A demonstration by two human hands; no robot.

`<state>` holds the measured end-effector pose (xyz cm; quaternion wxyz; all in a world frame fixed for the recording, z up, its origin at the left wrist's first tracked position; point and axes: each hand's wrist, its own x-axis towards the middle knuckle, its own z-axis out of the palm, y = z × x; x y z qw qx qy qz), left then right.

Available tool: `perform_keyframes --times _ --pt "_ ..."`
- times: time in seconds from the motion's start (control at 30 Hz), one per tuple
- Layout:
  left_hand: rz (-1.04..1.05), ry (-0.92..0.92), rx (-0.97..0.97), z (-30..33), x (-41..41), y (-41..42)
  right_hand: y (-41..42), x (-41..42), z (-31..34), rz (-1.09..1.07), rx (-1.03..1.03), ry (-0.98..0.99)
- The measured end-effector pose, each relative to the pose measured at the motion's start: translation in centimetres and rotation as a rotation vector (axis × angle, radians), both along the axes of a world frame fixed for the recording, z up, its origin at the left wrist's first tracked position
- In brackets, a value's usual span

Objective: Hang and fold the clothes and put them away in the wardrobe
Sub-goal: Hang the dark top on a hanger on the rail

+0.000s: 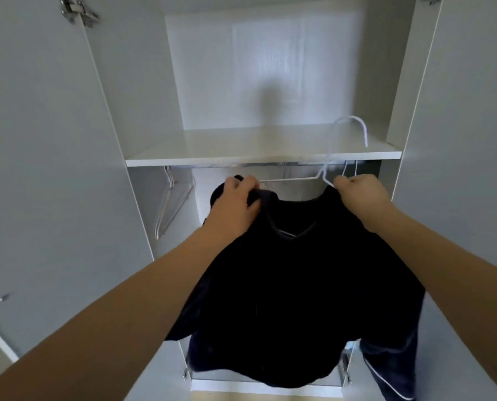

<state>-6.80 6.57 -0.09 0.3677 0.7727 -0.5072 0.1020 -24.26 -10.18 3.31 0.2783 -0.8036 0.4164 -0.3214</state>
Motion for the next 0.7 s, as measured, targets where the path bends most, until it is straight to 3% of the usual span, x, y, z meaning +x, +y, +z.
perform_keyframes --times 0.07,0.17,0.23,0.3,0.37,0.43,0.57,0.7 --pt "-0.003 -0.13 0.004 -0.5 -1.1 -0.8 0.8 0.9 0.5 0.054 0.018 -0.016" --pt "0.271 -0.413 -0.126 -1.0 -1.2 -1.3 1.3 1.1 1.4 0.099 0.059 -0.02" --pt "0.495 -0.334 -0.336 -0.7 0.2 -1.0 1.1 0.6 1.8 0.05 0.034 -0.026" --pt "0.556 -0.122 -0.487 0.0 1.3 0.1 0.9 0.0 1.9 0.039 0.012 -0.016" --pt "0.531 0.154 -0.475 0.4 2.1 0.5 0.9 -0.3 2.0 0.069 0.021 0.011" --pt "0.521 0.302 -0.377 0.5 2.7 0.6 1.1 -0.5 2.2 0.091 0.01 0.07" --pt "0.247 0.283 -0.299 -0.1 3.2 1.3 1.1 -1.2 2.6 0.165 0.023 0.149" --pt "-0.046 0.358 -0.177 1.0 0.7 0.7 1.0 -1.7 2.2 0.176 0.098 0.059"
